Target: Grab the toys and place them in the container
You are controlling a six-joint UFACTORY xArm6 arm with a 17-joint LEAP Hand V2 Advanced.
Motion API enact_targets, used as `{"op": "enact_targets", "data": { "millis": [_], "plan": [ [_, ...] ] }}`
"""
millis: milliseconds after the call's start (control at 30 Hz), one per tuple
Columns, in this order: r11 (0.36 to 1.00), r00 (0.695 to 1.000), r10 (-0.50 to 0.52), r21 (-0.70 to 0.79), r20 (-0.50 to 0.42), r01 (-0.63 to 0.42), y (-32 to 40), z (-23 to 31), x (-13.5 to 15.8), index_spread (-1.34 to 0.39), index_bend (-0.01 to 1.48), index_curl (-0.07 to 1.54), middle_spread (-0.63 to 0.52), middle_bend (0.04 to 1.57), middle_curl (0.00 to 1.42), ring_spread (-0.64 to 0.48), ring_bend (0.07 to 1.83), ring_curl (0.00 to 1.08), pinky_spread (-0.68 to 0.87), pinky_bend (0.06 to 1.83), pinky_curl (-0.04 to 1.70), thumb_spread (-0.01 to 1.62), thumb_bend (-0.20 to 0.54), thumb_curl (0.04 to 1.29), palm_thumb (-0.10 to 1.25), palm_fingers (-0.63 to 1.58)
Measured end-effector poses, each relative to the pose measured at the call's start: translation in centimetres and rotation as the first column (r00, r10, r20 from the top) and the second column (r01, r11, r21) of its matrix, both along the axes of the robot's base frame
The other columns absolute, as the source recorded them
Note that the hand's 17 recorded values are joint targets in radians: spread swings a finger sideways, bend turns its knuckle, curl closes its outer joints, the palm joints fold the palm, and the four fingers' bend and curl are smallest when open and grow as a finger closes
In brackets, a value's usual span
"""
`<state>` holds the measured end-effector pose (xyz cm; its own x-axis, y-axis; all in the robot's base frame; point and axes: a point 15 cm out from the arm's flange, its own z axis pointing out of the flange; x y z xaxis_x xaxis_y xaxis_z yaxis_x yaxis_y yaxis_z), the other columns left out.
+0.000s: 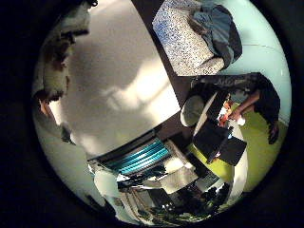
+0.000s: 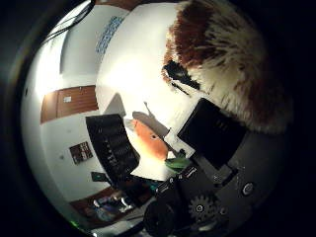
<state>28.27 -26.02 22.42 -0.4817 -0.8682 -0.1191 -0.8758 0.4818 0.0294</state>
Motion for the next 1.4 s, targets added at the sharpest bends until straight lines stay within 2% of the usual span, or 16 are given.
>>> {"op": "enact_targets", "data": {
  "millis": [233, 433, 767, 833, 900, 1033, 1167, 1267, 1400],
  "plan": [
    [0.994, 0.993, 0.111, -0.008, 0.038, -0.111, 5.4, 8.4, 0.3, -0.27, 1.13, 0.87, -0.21, 1.29, 0.93, -0.26, 1.36, 0.78, -0.23, 1.31, 0.87, 1.0, -0.015, 0.62, 1.02, 0.99],
    [0.965, 0.963, 0.26, -0.023, 0.064, -0.259, 12.5, 15.4, 0.4, -0.26, 1.14, 0.88, -0.2, 1.3, 0.94, -0.26, 1.36, 0.82, -0.21, 1.29, 0.99, 1.01, -0.016, 0.65, 0.99, 0.98],
    [0.852, 0.845, 0.517, 0.014, 0.14, -0.523, 27.7, 20.1, 1.8, -0.26, 1.14, 0.89, -0.2, 1.3, 0.94, -0.27, 1.34, 0.86, -0.2, 1.24, 1.12, 1.01, -0.015, 0.68, 0.99, 0.99],
    [0.819, 0.81, 0.566, 0.007, 0.153, -0.573, 30.7, 20.8, 1.9, -0.26, 1.13, 0.89, -0.2, 1.3, 0.94, -0.27, 1.34, 0.87, -0.2, 1.22, 1.14, 1.01, -0.015, 0.68, 0.99, 0.99],
    [0.791, 0.779, 0.603, -0.002, 0.171, -0.612, 33.4, 21.6, 2.0, -0.26, 1.13, 0.89, -0.2, 1.3, 0.94, -0.27, 1.33, 0.88, -0.2, 1.21, 1.16, 1.01, -0.015, 0.68, 0.99, 1.0],
    [0.758, 0.737, 0.64, -0.023, 0.22, -0.652, 37.4, 22.8, 2.8, -0.26, 1.12, 0.89, -0.2, 1.29, 0.94, -0.27, 1.32, 0.89, -0.2, 1.19, 1.19, 1.01, -0.014, 0.69, 1.0, 1.0],
    [0.734, 0.705, 0.662, -0.03, 0.254, -0.679, 40.8, 23.1, 3.7, -0.26, 1.12, 0.89, -0.2, 1.28, 0.95, -0.28, 1.31, 0.9, -0.2, 1.17, 1.22, 1.01, -0.015, 0.7, 1.0, 1.0],
    [0.707, 0.683, 0.691, -0.022, 0.238, -0.707, 43.5, 22.1, 4.5, -0.26, 1.11, 0.89, -0.2, 1.28, 0.95, -0.28, 1.3, 0.91, -0.2, 1.16, 1.23, 1.0, -0.017, 0.7, 0.99, 1.0],
    [0.703, 0.681, 0.694, -0.012, 0.236, -0.712, 45.0, 22.5, 6.1, -0.26, 1.09, 0.9, -0.2, 1.27, 0.96, -0.28, 1.29, 0.92, -0.21, 1.16, 1.23, 1.01, -0.015, 0.7, 0.98, 1.01]
  ]
}}
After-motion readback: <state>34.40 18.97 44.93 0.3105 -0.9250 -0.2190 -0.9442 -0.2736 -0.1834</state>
